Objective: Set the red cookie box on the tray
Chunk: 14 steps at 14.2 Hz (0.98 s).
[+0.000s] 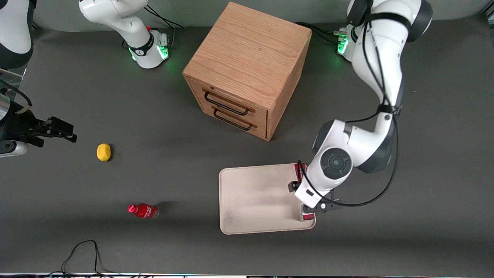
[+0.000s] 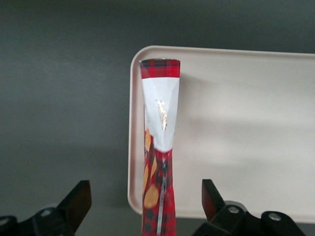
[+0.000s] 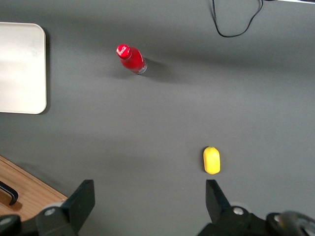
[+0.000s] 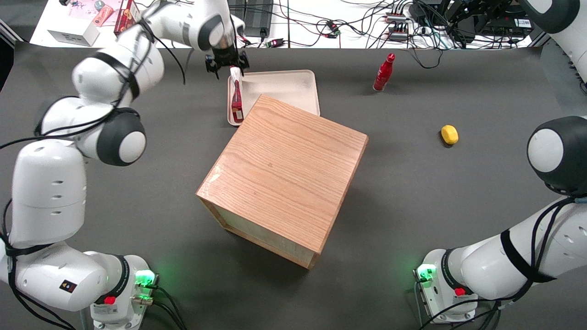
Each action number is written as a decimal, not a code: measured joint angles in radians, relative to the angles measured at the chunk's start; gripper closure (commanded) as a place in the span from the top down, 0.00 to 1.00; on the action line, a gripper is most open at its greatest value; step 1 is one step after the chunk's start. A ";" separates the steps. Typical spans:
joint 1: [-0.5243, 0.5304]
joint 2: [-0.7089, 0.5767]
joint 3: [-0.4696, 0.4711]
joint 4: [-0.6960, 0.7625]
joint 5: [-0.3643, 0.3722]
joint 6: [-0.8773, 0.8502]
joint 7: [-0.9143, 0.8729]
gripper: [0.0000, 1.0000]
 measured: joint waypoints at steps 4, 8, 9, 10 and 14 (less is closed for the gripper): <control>0.013 -0.180 0.000 0.000 0.000 -0.161 0.000 1.00; 0.016 -0.297 0.001 -0.004 0.000 -0.242 0.002 1.00; 0.019 -0.314 0.002 -0.010 0.002 -0.248 0.006 1.00; 0.029 -0.332 0.004 -0.022 0.002 -0.249 0.021 1.00; 0.146 -0.448 0.008 -0.123 0.002 -0.251 0.182 1.00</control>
